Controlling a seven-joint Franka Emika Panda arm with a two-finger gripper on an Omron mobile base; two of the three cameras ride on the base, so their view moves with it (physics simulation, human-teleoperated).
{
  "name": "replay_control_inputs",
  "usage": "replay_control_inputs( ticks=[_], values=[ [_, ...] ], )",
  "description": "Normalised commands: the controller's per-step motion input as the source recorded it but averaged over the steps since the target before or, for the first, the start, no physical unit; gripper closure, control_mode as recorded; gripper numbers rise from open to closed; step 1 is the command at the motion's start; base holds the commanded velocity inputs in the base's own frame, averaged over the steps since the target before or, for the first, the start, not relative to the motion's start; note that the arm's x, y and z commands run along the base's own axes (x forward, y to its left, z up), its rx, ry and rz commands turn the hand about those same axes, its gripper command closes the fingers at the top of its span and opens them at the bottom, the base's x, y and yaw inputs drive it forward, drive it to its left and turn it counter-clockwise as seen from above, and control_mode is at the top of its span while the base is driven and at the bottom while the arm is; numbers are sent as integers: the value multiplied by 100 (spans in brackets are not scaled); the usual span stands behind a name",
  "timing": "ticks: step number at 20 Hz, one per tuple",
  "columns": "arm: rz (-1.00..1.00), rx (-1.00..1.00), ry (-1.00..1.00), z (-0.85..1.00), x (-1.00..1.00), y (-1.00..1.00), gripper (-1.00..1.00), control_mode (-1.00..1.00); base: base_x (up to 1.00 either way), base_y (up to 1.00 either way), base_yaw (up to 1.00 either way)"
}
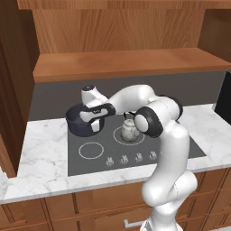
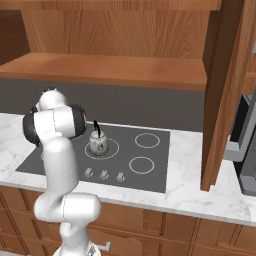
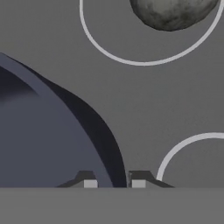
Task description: Pick the kettle from the cabinet and place it on a stove burner. Then pick the pot from the counter and place it on another stove burner. Finally, turn both burners on.
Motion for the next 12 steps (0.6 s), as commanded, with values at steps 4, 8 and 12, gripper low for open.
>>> replay_control_inputs(
  ticks=[4, 8, 12],
  values=[
    [-5, 0, 0, 0, 0, 14, -100, -100, 0, 0, 0],
    [-5, 0, -2, 0, 0, 9, -100, -100, 0, 0, 0],
    [-3, 0, -4, 0, -2, 10, -100, -100, 0, 0, 0]
  ],
)
